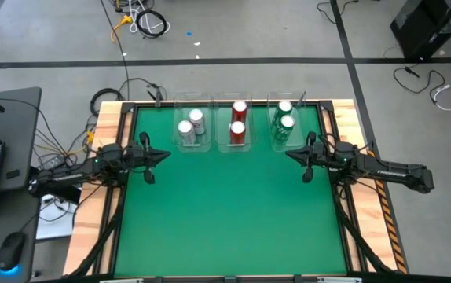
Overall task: Sort soda cans
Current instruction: Return to Home Position
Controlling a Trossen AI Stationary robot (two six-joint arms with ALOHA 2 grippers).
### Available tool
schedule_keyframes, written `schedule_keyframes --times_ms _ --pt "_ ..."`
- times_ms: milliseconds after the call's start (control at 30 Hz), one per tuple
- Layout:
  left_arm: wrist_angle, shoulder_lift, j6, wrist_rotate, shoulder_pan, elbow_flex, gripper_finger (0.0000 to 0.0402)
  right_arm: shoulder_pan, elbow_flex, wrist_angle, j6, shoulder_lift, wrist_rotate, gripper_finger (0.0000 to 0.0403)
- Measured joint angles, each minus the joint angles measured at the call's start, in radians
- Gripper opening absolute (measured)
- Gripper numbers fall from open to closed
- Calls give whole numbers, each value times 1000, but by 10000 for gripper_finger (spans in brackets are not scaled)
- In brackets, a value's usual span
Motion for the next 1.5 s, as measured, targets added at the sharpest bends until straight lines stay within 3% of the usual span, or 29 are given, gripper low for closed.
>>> schedule_keyframes --times_ms 1500 --pt "0 0 -2 -1 0 0 14 0 0 1 -2 0 -1 24"
